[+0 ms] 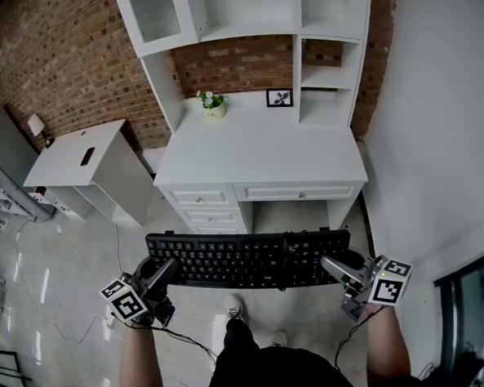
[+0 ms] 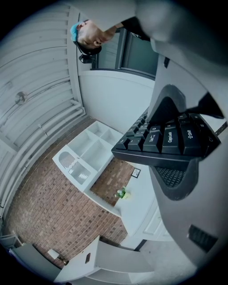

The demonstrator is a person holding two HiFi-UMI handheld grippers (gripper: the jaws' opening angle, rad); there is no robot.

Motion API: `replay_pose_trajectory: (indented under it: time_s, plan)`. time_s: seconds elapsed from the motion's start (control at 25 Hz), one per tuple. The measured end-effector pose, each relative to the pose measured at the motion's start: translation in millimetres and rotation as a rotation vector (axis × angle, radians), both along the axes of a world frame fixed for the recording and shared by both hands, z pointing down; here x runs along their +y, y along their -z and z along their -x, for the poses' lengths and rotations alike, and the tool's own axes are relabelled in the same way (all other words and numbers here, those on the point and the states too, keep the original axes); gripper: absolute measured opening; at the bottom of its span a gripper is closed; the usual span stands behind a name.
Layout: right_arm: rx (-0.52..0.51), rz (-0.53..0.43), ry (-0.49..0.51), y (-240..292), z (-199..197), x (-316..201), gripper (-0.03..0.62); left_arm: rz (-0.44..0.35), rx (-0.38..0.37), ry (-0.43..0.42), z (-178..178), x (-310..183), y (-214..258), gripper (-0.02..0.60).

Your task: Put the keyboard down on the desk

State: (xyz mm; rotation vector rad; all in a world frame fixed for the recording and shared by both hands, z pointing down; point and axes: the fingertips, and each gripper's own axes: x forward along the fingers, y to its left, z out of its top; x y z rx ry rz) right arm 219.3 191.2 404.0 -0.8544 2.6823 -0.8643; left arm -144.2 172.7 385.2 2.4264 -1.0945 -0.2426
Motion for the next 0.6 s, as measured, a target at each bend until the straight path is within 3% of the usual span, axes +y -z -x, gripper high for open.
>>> replay_pose_trajectory:
  time_s: [0.6]
  plan:
    - [0.008,0.034,-0.040,-13,8,-51,0.195,0.029,0.015,-0.030,7,-64,-21,0.278]
